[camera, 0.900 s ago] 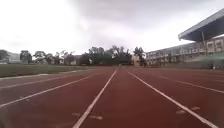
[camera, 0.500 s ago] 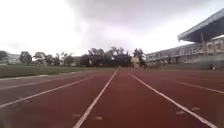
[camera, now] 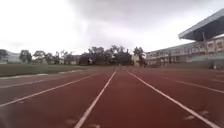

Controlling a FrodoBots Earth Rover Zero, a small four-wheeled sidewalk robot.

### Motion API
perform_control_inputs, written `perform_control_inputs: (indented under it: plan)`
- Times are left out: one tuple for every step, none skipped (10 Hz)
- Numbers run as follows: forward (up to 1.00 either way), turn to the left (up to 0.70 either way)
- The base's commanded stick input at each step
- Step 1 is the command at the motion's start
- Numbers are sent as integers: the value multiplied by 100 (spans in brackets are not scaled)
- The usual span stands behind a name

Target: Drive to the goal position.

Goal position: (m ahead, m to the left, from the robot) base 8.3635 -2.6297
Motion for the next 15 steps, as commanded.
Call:
perform_control_inputs:
  plan:
    - [45,0]
    - [45,0]
    - [45,0]
    - [45,0]
    - [45,0]
    - [45,0]
    - [45,0]
    - [45,0]
    - [45,0]
    - [45,0]
    - [45,0]
    - [45,0]
    - [45,0]
    - [45,0]
    - [45,0]
